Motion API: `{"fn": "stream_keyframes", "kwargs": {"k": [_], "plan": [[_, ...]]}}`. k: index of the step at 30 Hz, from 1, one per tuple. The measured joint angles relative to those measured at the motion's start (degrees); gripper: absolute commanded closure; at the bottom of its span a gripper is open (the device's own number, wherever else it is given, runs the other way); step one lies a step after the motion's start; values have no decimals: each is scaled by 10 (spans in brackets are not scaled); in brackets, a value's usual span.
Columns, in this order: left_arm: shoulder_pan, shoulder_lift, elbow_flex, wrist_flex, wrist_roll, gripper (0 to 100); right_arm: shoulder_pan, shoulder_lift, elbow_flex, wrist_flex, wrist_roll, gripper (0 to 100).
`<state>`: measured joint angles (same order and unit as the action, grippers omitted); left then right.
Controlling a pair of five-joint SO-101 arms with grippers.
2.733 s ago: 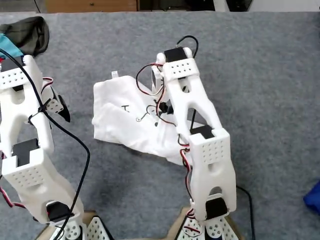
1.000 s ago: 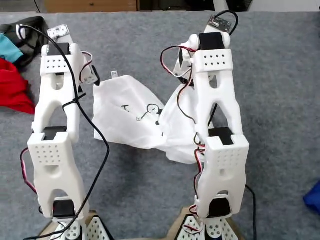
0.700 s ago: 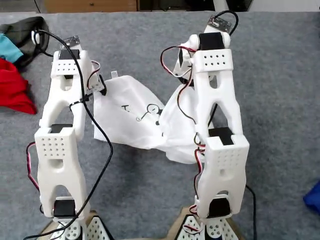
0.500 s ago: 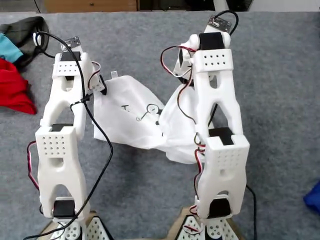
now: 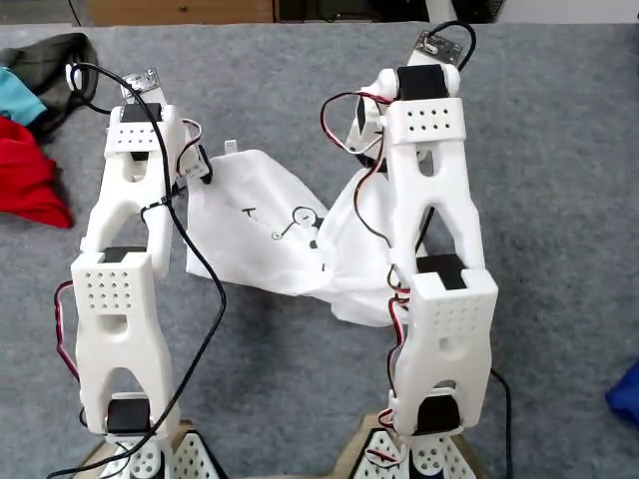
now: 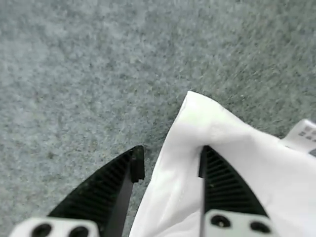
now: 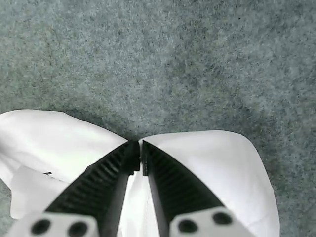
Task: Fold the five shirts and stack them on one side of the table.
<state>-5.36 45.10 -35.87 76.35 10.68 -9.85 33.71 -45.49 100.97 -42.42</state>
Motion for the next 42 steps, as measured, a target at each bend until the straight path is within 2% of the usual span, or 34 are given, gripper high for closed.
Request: {"fn": "stream_keyframes", "kwargs": {"k": [32, 42], "plan": [[2, 0, -4, 9, 0, 981, 0, 0, 0, 0, 0, 993], [-19, 0, -157, 105, -40, 981, 0, 0, 0, 0, 0, 992]]}}
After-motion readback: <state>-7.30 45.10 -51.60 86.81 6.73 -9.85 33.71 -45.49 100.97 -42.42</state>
